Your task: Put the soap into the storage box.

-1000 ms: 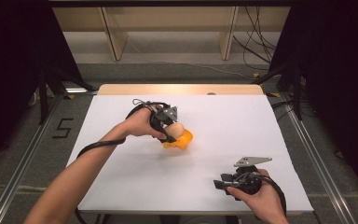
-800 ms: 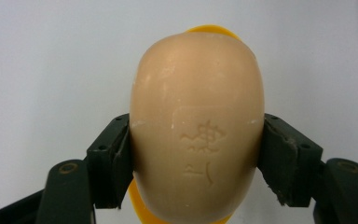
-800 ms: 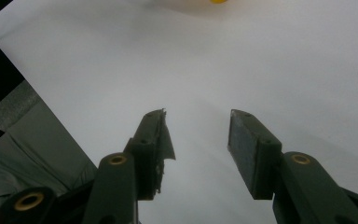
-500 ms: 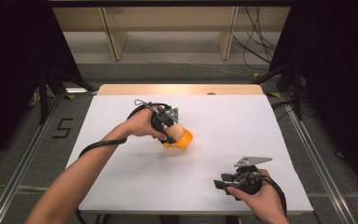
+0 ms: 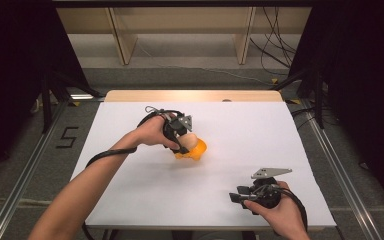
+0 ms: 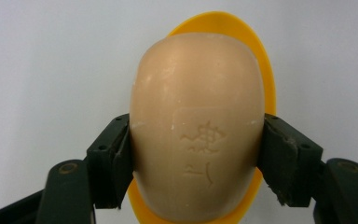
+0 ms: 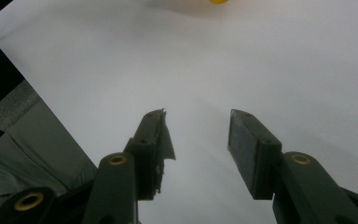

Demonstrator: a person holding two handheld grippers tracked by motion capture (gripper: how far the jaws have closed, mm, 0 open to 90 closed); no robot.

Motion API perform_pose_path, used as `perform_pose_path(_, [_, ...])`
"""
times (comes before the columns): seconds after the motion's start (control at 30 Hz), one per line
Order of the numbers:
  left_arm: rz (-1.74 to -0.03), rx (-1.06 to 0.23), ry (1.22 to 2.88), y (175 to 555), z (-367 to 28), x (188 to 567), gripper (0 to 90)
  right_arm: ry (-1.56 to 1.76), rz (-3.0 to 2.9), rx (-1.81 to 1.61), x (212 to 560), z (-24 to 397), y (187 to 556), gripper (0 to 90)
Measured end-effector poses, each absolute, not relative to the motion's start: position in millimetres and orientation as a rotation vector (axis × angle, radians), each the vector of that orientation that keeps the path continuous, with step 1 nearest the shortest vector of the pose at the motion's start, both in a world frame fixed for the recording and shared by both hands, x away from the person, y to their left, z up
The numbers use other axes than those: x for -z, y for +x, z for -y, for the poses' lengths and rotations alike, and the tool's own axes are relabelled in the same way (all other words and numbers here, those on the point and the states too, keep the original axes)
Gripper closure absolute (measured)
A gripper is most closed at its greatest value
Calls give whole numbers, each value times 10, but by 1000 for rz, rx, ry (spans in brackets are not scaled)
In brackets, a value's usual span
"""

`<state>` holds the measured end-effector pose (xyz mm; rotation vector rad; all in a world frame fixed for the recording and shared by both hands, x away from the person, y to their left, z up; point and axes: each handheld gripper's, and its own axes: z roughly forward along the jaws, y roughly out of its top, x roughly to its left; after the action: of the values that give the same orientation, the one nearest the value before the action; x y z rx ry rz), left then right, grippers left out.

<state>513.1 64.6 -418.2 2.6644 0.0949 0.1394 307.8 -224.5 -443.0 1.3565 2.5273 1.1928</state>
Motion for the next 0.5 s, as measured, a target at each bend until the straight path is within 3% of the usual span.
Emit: perform_pose_path(0.5, [-138,-115,2687,5155,-606,4181,323,1351,-2528,-1196,4427,2247,3076,564])
